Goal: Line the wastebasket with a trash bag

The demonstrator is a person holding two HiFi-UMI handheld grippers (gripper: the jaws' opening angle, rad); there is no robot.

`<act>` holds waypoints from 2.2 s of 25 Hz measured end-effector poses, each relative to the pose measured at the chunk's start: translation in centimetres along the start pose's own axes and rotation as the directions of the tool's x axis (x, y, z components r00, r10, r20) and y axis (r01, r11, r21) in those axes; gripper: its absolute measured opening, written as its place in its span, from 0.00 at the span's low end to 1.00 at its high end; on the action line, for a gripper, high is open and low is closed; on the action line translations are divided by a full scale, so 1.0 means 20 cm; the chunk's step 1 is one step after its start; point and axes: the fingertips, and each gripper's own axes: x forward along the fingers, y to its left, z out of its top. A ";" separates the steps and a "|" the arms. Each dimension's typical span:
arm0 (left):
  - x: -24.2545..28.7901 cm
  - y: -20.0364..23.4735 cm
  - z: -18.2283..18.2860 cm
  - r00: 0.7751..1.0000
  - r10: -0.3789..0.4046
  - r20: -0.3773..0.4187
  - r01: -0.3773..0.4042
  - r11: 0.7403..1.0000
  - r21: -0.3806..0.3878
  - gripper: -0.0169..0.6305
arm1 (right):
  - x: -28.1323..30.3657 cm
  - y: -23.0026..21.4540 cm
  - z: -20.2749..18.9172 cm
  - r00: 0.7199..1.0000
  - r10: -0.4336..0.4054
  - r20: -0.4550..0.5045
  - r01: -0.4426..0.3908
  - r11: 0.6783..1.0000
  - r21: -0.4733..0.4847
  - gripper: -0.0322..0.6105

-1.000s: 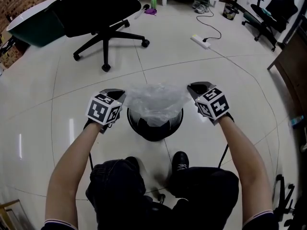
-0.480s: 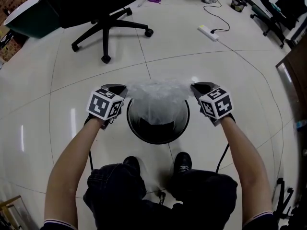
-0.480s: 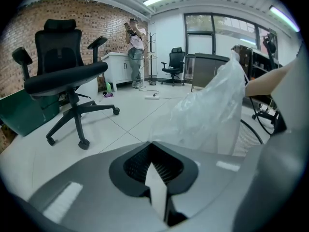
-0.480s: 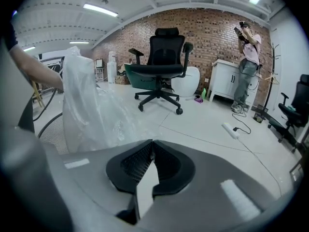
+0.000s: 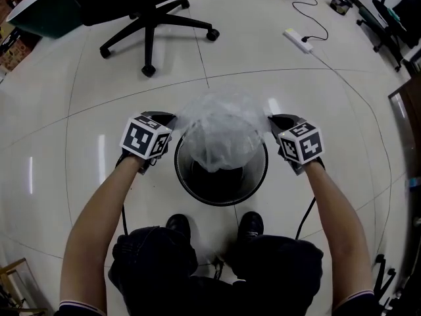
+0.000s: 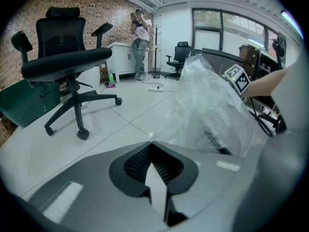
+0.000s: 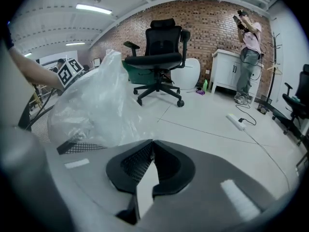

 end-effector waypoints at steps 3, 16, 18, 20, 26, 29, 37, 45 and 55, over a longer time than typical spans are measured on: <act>0.01 0.00 -0.08 0.999 -0.012 -0.034 0.012 1.000 -0.006 0.04 | 0.02 0.01 -0.04 1.000 0.013 -0.013 -0.013 1.000 0.012 0.05; -0.08 -0.05 -0.18 0.998 -0.051 -0.045 0.053 0.998 0.036 0.06 | -0.09 0.08 -0.09 0.999 0.035 0.019 -0.036 0.998 0.051 0.10; -0.12 -0.04 -0.14 0.999 -0.038 -0.025 0.039 0.998 0.054 0.10 | -0.13 0.07 -0.05 0.999 0.027 0.041 -0.030 0.998 0.060 0.11; -0.16 -0.04 -0.12 1.000 -0.026 -0.009 0.027 0.997 0.066 0.15 | -0.18 0.07 -0.03 0.998 0.019 0.055 -0.023 0.998 0.066 0.13; -0.29 -0.05 -0.05 0.999 -0.029 0.046 0.026 0.997 0.074 0.20 | -0.33 0.05 0.07 0.992 -0.009 0.125 -0.004 0.995 0.100 0.17; -0.32 -0.06 -0.01 0.996 -0.040 0.076 0.034 0.997 0.075 0.20 | -0.39 0.06 0.10 0.986 0.011 0.166 -0.035 0.989 0.142 0.20; -0.30 -0.18 0.21 0.984 -0.098 0.152 0.082 0.991 0.105 0.22 | -0.49 0.08 0.14 0.978 0.057 0.199 -0.091 0.982 0.163 0.29; -0.19 -0.21 0.34 0.981 -0.117 0.153 0.100 0.988 0.117 0.25 | -0.57 0.02 0.24 0.973 0.042 0.226 -0.074 0.988 0.135 0.29; -0.11 -0.21 0.37 0.980 -0.140 0.138 0.130 0.988 0.080 0.25 | -0.27 0.22 0.40 0.958 0.191 0.214 -0.208 0.976 0.062 0.31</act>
